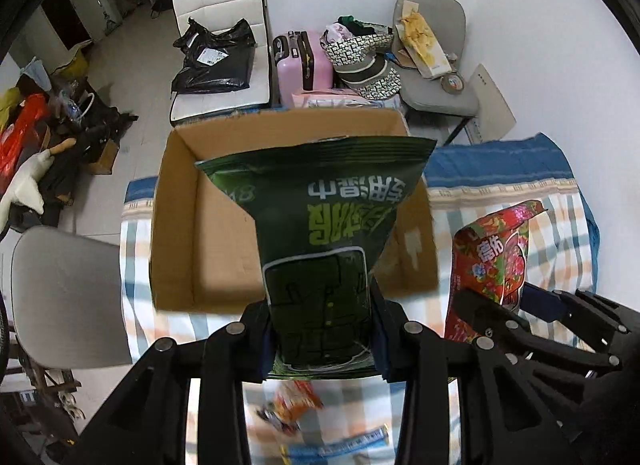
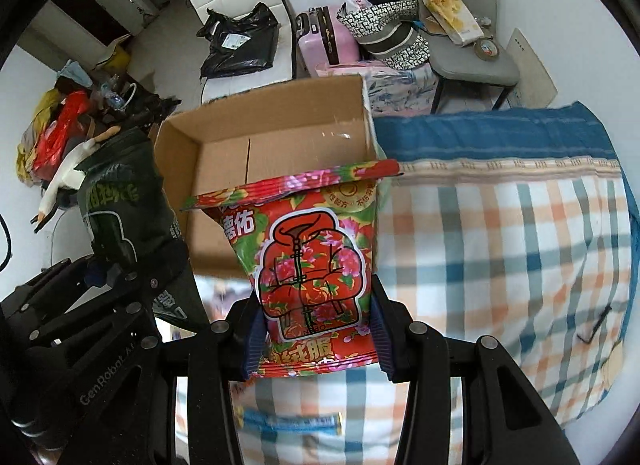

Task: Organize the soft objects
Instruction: 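Carry both packets into the cardboard box and open both grippers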

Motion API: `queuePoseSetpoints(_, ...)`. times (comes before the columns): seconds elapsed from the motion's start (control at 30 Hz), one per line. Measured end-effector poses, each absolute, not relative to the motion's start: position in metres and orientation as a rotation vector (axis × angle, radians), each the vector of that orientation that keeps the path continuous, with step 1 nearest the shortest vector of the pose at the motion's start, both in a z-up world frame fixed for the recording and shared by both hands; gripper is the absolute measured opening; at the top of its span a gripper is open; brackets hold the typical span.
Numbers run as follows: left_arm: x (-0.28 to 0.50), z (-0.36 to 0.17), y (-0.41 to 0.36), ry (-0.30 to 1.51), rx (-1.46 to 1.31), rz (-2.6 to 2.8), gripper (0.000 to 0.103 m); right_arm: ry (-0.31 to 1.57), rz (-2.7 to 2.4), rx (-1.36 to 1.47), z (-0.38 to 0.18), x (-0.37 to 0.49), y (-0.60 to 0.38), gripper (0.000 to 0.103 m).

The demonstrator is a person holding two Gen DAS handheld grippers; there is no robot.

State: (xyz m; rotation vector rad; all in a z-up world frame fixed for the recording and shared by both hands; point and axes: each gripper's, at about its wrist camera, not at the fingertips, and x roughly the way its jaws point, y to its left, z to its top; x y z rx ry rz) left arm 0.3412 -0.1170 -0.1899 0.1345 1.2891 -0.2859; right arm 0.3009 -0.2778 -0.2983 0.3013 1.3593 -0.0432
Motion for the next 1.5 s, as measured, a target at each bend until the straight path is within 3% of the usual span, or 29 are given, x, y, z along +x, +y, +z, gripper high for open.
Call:
queuePoseSetpoints(0.17, 0.403, -0.223, -0.109, 1.358, 0.094, -0.294, 0.034, 1.392, -0.059, 0.325, -0.298, 0.378, -0.262, 0.047)
queuePoseSetpoints(0.6, 0.504, -0.336, -0.112, 1.621, -0.02, -0.377, 0.034, 1.527, -0.14, 0.331, -0.402, 0.48, -0.274, 0.048)
queuePoseSetpoints(1.07, 0.532, -0.378, -0.118, 1.695, 0.008, -0.363, 0.035, 1.568, -0.178, 0.278, -0.442, 0.523, -0.271, 0.049)
queuePoseSetpoints(1.27, 0.531, -0.375, -0.108, 1.705, -0.001, -0.335, 0.038, 1.575, -0.182, 0.257, -0.439, 0.522, -0.267, 0.057)
queuePoseSetpoints(1.47, 0.526, -0.358, -0.094, 1.665, 0.0, -0.311, 0.06, 1.565, -0.186, 0.234, -0.424, 0.511, -0.264, 0.069)
queuePoseSetpoints(1.5, 0.524, -0.355, -0.092, 1.661, 0.003, -0.305, 0.068, 1.561, -0.186, 0.232, -0.42, 0.506, -0.264, 0.071)
